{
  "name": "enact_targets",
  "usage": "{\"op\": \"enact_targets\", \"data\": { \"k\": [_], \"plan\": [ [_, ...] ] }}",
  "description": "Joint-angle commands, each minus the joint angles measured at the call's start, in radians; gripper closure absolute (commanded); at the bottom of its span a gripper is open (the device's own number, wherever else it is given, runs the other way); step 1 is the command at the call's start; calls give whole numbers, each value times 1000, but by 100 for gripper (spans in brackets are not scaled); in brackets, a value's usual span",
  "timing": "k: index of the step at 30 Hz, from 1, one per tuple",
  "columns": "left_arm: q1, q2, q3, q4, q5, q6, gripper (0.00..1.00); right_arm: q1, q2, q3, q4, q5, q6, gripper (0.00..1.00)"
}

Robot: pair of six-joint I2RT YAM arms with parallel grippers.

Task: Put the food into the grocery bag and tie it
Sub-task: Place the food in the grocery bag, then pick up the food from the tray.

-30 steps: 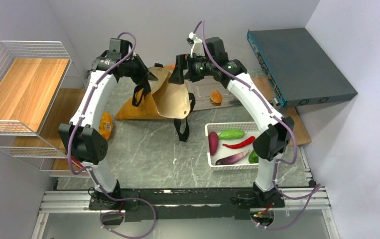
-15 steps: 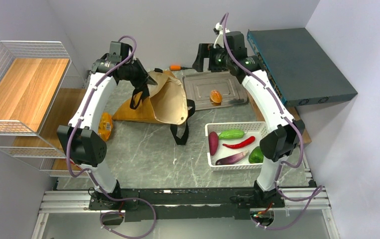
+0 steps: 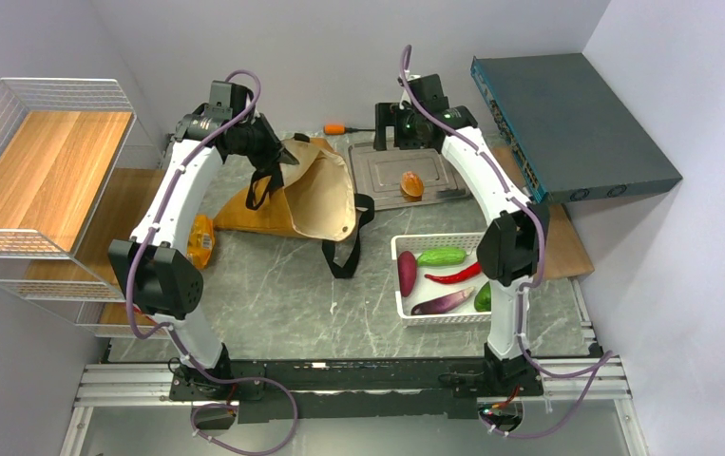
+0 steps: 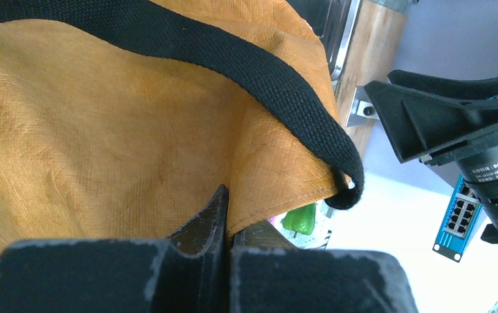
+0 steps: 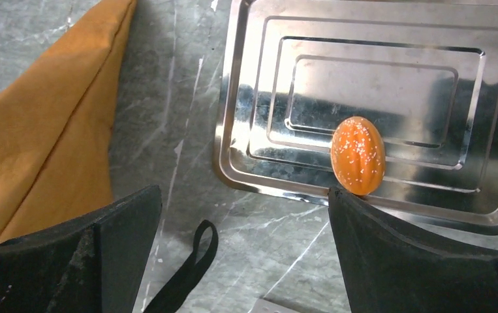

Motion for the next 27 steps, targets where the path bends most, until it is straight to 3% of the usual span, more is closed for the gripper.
{"op": "enact_targets", "data": {
  "k": [1,27],
  "plan": [
    [-1,-50,2,8,-2,13,100,-1,48,91,-3,41,-27,0],
    [-9,15,37,18,-9,3,100,-35,261,132,-11,165,17,0]
  ]
}}
